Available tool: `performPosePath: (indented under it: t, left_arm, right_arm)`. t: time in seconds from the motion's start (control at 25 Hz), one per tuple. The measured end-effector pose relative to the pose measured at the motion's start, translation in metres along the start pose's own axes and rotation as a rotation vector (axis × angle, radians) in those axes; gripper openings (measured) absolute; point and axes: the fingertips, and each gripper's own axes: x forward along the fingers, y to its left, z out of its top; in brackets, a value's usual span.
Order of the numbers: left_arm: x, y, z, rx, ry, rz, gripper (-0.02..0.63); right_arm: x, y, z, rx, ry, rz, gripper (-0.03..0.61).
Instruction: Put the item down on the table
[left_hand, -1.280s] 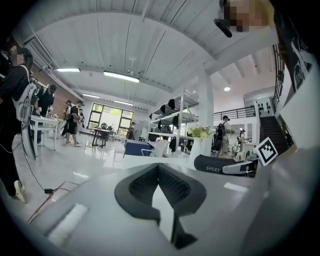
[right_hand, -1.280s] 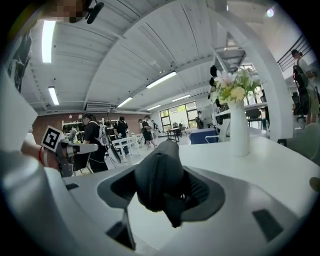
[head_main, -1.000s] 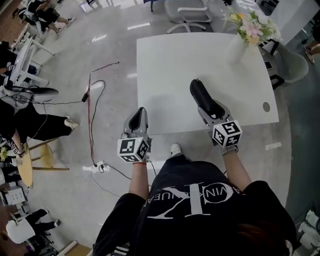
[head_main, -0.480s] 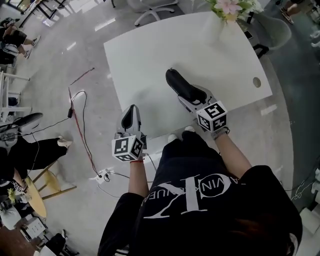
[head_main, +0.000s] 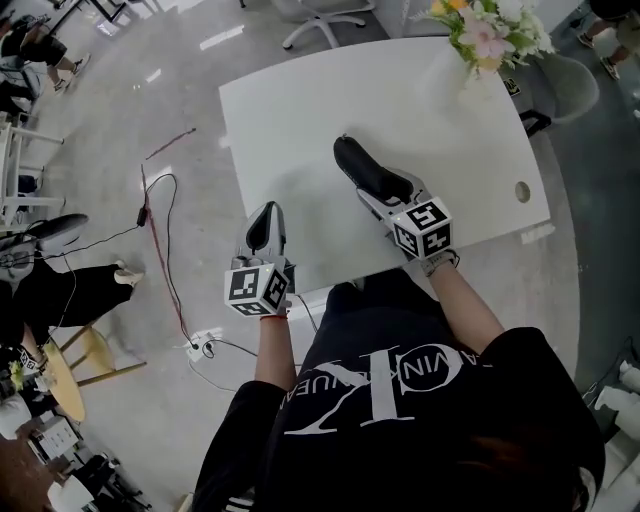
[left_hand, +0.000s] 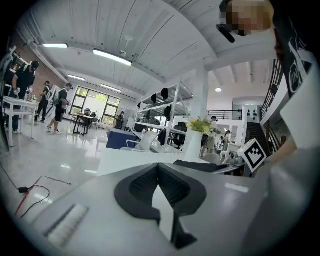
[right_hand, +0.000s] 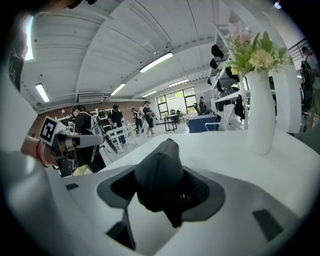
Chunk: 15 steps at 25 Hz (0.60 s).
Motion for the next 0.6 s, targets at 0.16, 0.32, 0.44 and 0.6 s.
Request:
performPosePath:
  t: [0.16, 0.32, 0.44, 0.6]
  left_arm:
    - [-0.001, 0.008, -0.004, -0.015, 0.013, 0.022, 0.011]
    - [-0.004, 0.015, -0.007, -0.022, 0.012, 0.047, 0.011]
    - [-0.006, 0.021, -0.005, -0.023, 0.007, 0.065, 0.011]
    - [-0.010, 0.027, -0.003, -0.031, 0.000, 0.082, 0.011]
  right_arm:
    - [0.015, 0.002, -0.001, 0.014, 0.022, 0.024, 0.264]
    - [0.026, 0.003, -0.007, 0.006, 0.051, 0.050, 0.264]
    - [0.033, 0.002, -0.009, 0.001, 0.064, 0.046, 0.264]
    - [0.040, 0.003, -0.015, -0.008, 0.104, 0.044, 0.264]
